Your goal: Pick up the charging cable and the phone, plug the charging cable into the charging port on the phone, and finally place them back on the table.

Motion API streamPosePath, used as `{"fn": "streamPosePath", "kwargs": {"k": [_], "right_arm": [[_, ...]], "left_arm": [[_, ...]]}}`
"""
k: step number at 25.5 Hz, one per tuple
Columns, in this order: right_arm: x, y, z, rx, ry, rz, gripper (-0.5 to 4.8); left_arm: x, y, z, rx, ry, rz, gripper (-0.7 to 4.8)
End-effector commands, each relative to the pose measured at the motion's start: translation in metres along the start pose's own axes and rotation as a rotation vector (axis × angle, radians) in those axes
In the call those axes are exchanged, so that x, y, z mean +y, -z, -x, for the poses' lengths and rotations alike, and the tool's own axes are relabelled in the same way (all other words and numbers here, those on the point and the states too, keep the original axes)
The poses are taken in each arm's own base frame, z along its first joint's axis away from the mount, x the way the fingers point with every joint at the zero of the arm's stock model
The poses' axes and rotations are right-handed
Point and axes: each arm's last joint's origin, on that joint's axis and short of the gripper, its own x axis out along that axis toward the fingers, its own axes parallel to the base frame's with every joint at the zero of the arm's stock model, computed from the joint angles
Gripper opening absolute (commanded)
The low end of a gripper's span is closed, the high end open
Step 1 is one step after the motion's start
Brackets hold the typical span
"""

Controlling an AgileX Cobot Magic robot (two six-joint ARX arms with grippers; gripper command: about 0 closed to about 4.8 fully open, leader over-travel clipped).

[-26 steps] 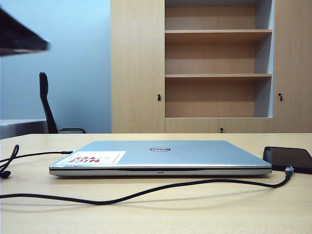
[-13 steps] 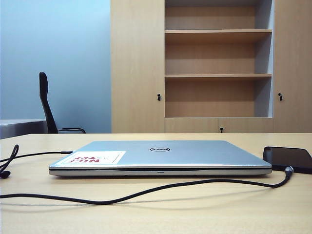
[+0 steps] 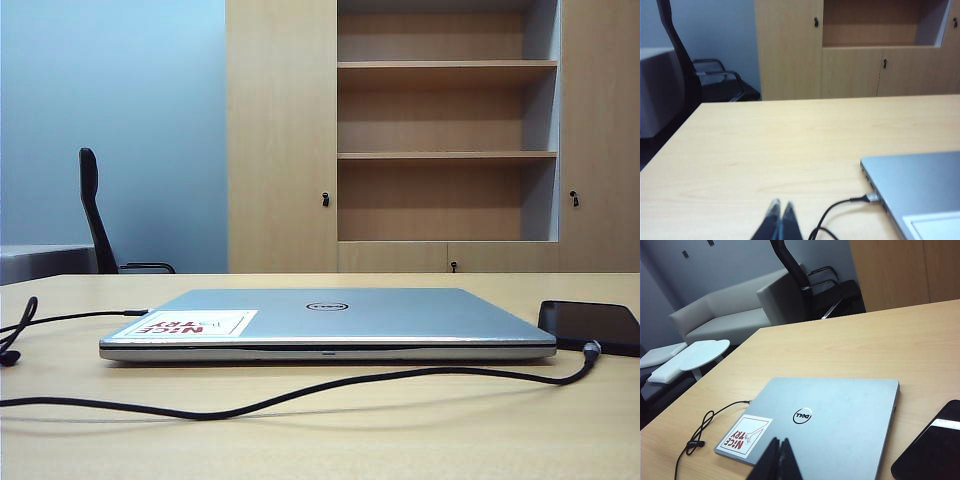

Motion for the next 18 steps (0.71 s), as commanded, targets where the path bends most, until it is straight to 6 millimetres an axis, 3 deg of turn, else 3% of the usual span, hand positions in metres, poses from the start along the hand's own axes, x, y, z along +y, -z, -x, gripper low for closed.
{"fn": "streamPosePath", "kwargs": {"k": [1,18], "right_arm": [[0.0014,-0.0031,0.0008,-0.020,-0.008,0.008,-0.05],[0.0009,-0.0030,0.0006,-0.024,0.003,0.023,-0.05]], "left_arm": [[-0.0001,0.0023,0.0000,0.022,0.001,-0.005,-0.05],[-0.0001,0.0022,0.0000,0.022,0.001,-0.005,-0.05]]}}
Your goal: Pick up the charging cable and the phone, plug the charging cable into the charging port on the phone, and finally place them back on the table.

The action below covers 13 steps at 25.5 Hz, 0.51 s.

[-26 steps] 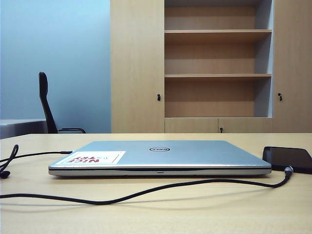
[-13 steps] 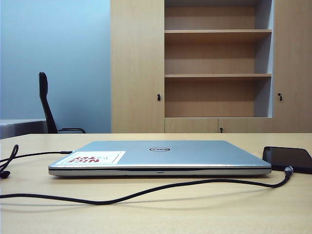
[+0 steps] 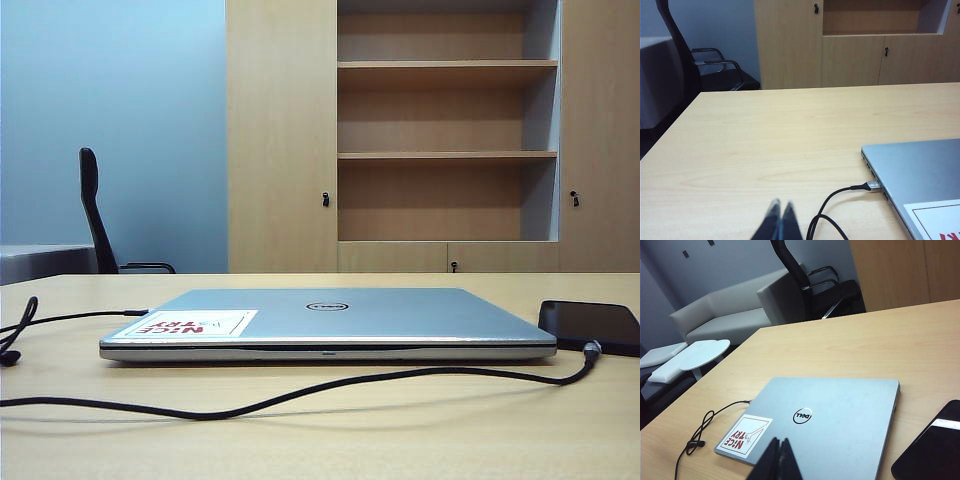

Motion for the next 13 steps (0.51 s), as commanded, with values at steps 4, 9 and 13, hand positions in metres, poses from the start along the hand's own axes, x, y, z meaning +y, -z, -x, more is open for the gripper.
{"fn": "streamPosePath", "kwargs": {"k": [4,9,13], "right_arm": [[-0.008,0.003,-0.004,-0.068,0.156,0.130,-0.05],[-0.033,0.024,-0.013,-0.191,0.523,0.172,-0.05],[-0.044,0.045,-0.017,-0.280,0.566,0.192,-0.05]], "left_arm": [[0.000,-0.001,0.000,-0.011,0.000,-0.002,-0.05],[0.000,-0.001,0.000,-0.011,0.000,-0.002,-0.05],[0.000,-0.001,0.000,-0.012,0.000,-0.002,-0.05]]}}
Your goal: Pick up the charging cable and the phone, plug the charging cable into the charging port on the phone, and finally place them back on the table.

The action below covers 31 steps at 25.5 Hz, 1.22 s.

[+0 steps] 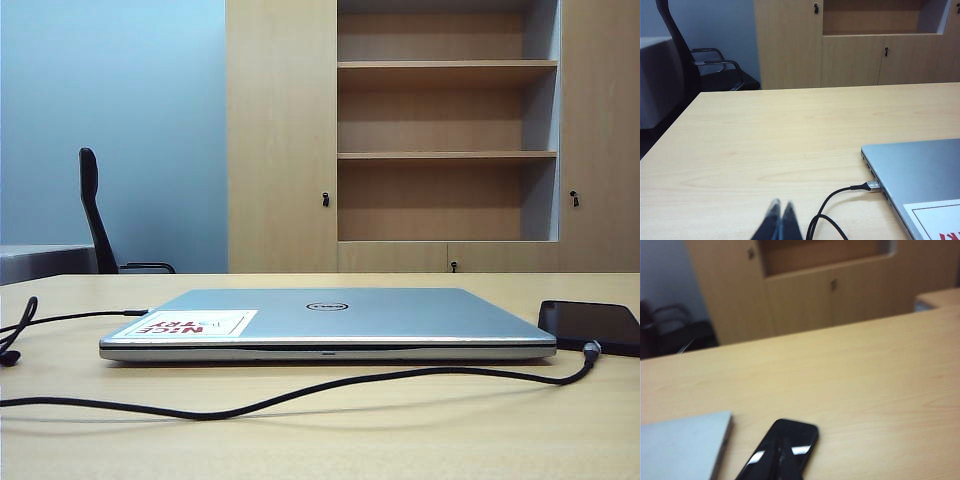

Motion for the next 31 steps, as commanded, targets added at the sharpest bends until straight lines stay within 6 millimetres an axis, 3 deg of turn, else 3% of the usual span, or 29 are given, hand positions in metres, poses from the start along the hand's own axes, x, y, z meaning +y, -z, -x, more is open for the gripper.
{"fn": "streamPosePath", "kwargs": {"k": [1,8,31], "right_arm": [[-0.003,0.010,-0.001,-0.100,0.014,-0.006,-0.05],[-0.009,0.031,-0.008,-0.112,-0.008,0.002,-0.05],[-0.011,0.031,-0.008,-0.117,0.019,0.017,-0.05]], "left_arm": [[0.000,-0.001,0.000,-0.012,0.000,-0.002,-0.05],[0.000,-0.001,0.000,-0.012,0.000,-0.002,-0.05],[0.000,-0.001,0.000,-0.012,0.000,-0.002,-0.05]]}}
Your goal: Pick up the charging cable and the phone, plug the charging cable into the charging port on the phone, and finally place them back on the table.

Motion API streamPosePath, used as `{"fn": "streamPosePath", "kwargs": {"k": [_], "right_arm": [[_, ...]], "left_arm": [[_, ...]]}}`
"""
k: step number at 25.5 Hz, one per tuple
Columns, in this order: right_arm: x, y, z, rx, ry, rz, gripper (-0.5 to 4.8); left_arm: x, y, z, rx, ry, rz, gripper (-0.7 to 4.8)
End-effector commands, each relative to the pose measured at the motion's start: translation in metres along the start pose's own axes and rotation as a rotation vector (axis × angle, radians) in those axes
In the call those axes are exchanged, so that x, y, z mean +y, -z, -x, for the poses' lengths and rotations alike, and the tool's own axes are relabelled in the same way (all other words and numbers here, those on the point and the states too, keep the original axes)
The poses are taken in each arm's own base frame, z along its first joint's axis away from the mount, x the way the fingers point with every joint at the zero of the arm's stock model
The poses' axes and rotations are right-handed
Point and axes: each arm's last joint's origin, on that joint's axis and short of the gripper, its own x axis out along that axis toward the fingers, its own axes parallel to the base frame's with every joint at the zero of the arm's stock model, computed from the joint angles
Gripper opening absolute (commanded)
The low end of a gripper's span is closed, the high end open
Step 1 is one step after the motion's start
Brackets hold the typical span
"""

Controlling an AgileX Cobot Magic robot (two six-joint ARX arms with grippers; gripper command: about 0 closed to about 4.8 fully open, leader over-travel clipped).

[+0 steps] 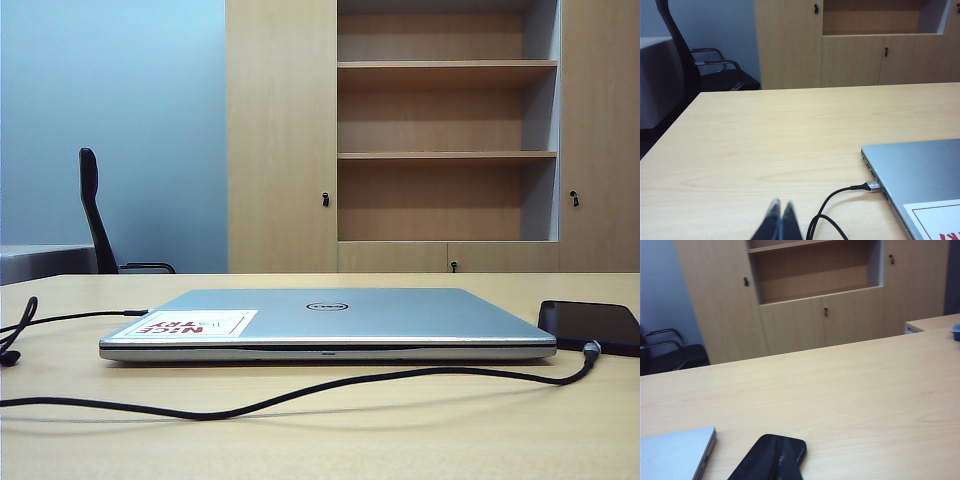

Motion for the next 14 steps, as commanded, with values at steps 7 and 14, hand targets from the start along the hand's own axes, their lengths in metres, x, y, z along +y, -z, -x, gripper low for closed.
{"fn": "streamPosePath", "kwargs": {"k": [7,14], "right_arm": [[0.0001,0.0005,0.0000,-0.012,-0.006,0.002,-0.05],[0.0001,0.0005,0.0000,-0.012,-0.006,0.002,-0.05]], "left_arm": [[0.0000,-0.0011,0.0000,-0.012,0.000,-0.002,-0.05],[0.0000,-0.0011,0.0000,-0.012,0.000,-0.002,-0.05]]}}
